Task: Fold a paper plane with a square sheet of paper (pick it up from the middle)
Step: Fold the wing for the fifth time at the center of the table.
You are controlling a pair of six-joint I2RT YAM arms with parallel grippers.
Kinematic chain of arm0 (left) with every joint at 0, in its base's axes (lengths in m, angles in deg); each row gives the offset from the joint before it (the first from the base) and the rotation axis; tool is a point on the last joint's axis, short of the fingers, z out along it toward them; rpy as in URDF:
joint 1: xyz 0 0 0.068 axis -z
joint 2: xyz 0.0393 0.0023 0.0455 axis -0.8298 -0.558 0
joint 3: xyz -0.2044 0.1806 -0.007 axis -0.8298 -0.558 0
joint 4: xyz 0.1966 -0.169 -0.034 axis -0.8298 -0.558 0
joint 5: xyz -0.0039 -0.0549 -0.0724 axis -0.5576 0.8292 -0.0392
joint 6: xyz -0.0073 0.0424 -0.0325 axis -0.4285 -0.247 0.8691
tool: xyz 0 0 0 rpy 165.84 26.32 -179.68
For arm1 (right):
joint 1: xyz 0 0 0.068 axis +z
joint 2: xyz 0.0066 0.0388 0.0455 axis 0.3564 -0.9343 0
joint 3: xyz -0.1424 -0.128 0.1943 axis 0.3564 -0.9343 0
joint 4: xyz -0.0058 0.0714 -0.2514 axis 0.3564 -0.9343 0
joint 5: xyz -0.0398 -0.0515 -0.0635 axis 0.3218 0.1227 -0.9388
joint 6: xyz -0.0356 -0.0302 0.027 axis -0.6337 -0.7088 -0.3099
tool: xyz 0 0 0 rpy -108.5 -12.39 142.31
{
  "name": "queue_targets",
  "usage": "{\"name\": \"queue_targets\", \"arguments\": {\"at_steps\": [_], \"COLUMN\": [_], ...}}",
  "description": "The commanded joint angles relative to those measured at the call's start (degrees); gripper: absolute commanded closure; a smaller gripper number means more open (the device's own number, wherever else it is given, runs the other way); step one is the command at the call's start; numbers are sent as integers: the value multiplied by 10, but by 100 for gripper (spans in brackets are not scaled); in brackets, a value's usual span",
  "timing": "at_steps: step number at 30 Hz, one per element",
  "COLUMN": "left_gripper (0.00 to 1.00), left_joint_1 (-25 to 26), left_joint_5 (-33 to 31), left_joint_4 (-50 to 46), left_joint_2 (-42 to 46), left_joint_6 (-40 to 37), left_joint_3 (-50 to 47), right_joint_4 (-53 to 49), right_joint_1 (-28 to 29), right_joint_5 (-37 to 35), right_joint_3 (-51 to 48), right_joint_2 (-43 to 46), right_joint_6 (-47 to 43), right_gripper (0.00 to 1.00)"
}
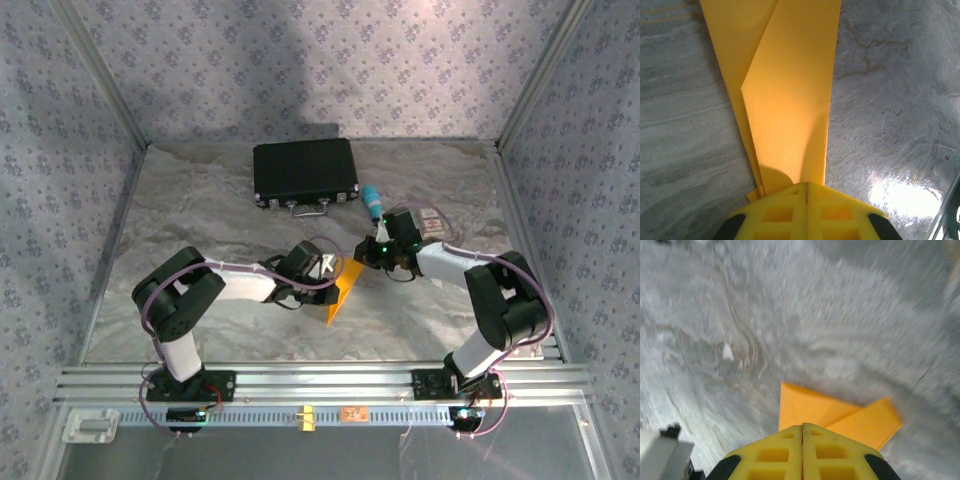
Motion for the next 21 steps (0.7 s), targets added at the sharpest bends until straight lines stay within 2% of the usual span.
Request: {"name": "queue_targets", "arguments": {"at_steps": [1,6,15,21], "left_gripper": [100,100,96,95], "left_joint_1": [1,2,5,4], "left_joint_5": [-10,7,15,31], "left_joint_4": [-76,-75,-103,-97], "left_joint_2": [-5,1,23,-18], "left_joint_6": [0,-2,-7,-4], "left_joint_3": [4,23,89,123], "right_joint_4": [8,42,21,26], "right_joint_1": [6,-4,-6,-6], "right_joint_5": [7,25,-5,-6], "right_joint_3": [-39,-51,-63,-68], "right_joint_2": [2,-39,-43,-43], "right_joint_6": [10,10,9,10], "right_gripper": [94,95,98,98]}}
